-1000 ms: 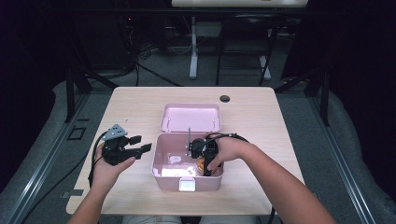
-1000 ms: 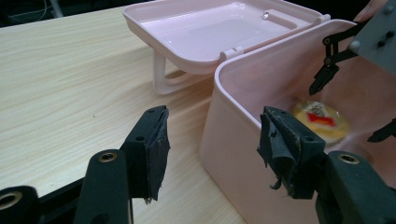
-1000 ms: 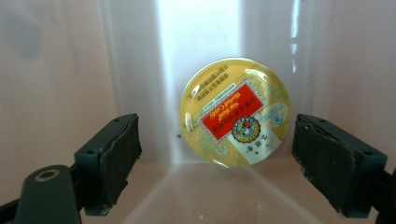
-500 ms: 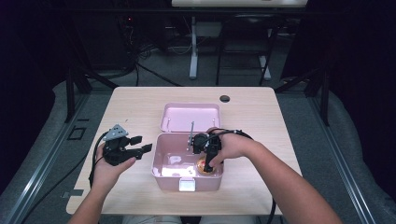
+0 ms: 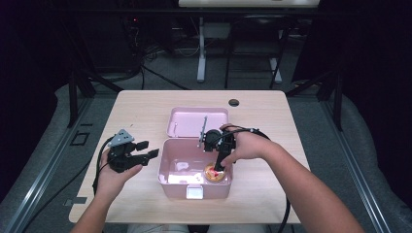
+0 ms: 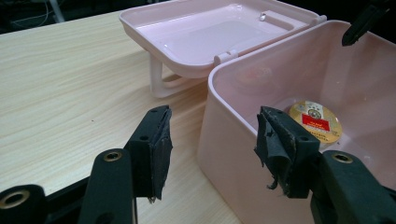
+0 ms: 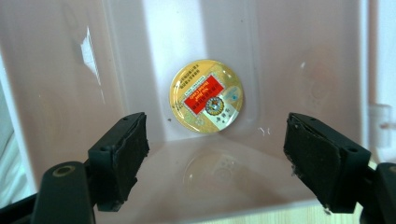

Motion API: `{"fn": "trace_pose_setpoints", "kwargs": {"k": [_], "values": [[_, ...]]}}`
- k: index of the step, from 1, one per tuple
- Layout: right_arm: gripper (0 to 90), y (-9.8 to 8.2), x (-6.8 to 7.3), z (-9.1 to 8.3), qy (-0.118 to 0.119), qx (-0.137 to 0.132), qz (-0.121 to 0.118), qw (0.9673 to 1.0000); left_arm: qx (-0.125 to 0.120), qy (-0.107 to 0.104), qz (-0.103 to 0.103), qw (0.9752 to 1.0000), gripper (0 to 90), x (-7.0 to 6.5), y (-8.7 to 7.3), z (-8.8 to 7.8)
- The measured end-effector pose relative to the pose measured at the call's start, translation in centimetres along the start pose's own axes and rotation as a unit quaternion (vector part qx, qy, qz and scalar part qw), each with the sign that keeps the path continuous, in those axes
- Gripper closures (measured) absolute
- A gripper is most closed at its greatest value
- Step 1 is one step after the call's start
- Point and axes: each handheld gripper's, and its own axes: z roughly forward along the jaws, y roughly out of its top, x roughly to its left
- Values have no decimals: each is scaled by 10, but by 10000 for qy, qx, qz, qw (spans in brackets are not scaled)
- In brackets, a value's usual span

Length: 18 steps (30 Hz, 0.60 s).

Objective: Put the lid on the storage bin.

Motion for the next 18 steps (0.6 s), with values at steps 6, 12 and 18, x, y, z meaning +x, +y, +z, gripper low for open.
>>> {"fn": "trace_pose_setpoints", "kwargs": {"k": [6, 12, 18], "values": [[218, -3, -2, -7, -35, -104, 75, 9999, -15, -46, 45, 10000, 442, -1, 2, -2], [230, -6, -4, -12, -101, -160, 137, 9997, 44, -88, 138, 9999, 452, -3, 2, -1], [258, -9, -6, -19, -180, -172, 165, 9996, 35, -142, 129, 9998, 462, -4, 3, -2]]}}
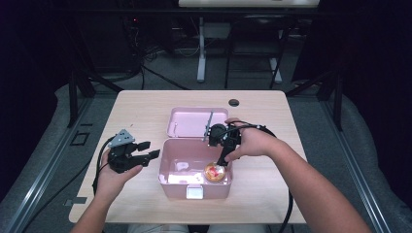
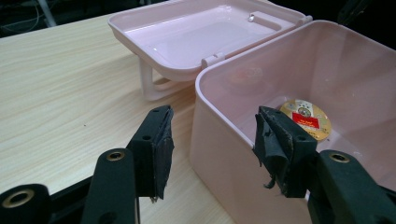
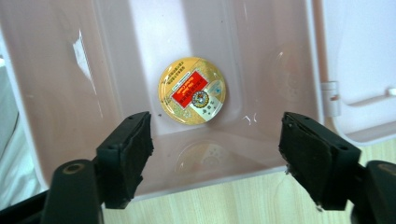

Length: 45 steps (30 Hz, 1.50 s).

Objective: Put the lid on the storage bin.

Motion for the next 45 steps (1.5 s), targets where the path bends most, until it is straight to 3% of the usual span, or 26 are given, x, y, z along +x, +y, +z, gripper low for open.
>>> {"fn": "trace_pose_setpoints", "kwargs": {"k": [13, 20, 30, 39, 45], "values": [[283, -6, -10, -12, -115, -242, 189, 9995, 42, -48, 29, 10000, 452, -6, 2, 0], [306, -11, -12, -15, -64, -244, 519, 9983, 33, -35, 123, 9999, 452, -9, 2, 0], [373, -21, -22, -22, 5, -502, 1075, 9929, 81, -63, 154, 9998, 443, -14, 4, 1], [413, -28, -35, -23, -244, -554, 1458, 9875, 165, -163, 99, 9997, 444, -17, 4, 1], [451, -32, -43, -21, -351, -687, 1772, 9811, 182, -246, 59, 9995, 474, -18, 4, 2]]}}
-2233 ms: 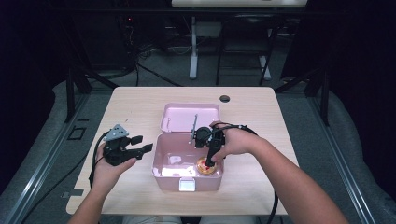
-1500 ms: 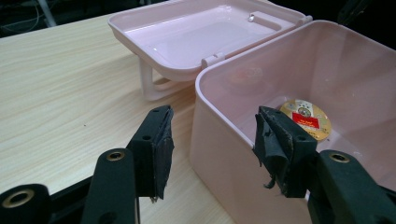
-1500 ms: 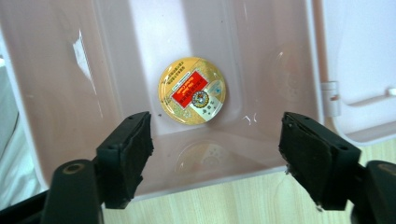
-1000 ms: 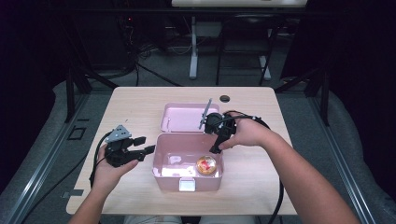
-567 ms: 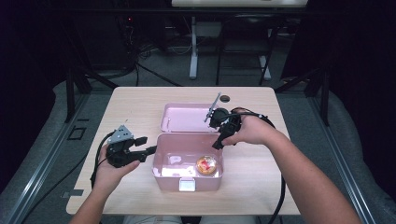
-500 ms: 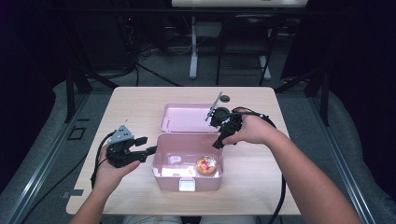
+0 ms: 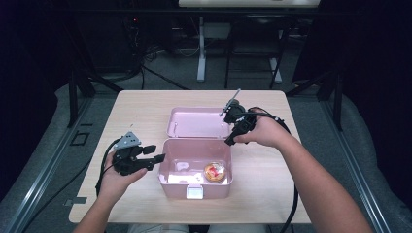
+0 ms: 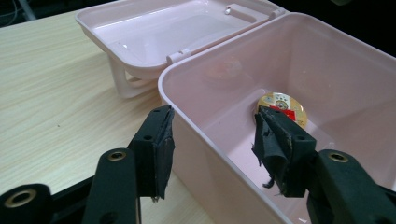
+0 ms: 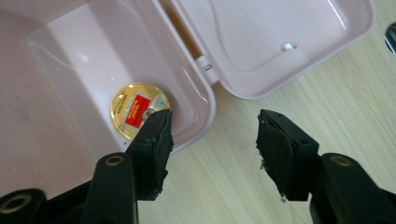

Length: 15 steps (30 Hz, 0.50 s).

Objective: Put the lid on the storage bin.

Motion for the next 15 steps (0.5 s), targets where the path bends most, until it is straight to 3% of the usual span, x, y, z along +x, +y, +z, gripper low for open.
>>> {"fn": "trace_pose_setpoints", "kwargs": {"k": [4, 8, 15], "values": [[462, -1, -7, 3, -88, -83, 400, 9991, -2, -48, -15, 10000, 482, 0, -1, 2], [471, 0, -12, 6, -121, -167, 645, 9977, 19, -108, 1, 9999, 500, -2, -2, 5], [472, 2, -14, 13, -160, -277, 745, 9967, 134, -116, 85, 9998, 535, -3, -4, 10]]}}
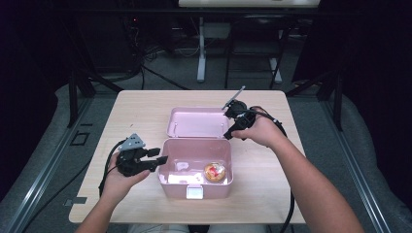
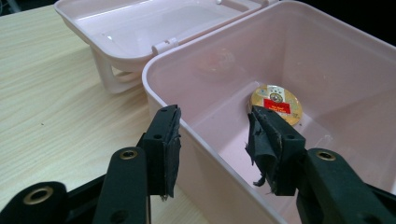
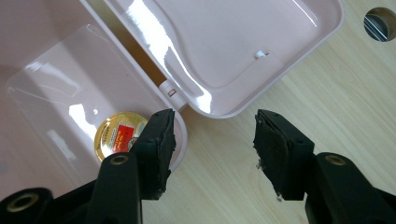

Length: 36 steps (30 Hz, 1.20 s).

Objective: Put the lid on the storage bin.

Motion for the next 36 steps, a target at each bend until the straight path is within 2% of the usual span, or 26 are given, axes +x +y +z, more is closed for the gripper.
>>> {"fn": "trace_pose_setpoints", "kwargs": {"k": [4, 11, 20, 29, 36], "values": [[473, 2, -2, 4, -22, -42, 195, 9998, -26, -15, 32, 10000, 569, -1, 0, 0], [478, 5, -8, 9, -64, -158, 373, 9992, -18, 46, 72, 10000, 629, -2, -1, 1], [493, 7, -20, 21, -135, -259, 775, 9966, 39, 113, 161, 9998, 702, -2, -1, 0], [507, 7, -31, 29, -167, -286, 1260, 9915, 56, 127, 163, 9998, 744, -1, -2, -1], [530, 9, -37, 34, -269, -314, 1490, 9880, 45, 137, 176, 9997, 759, -2, -2, -1]]}}
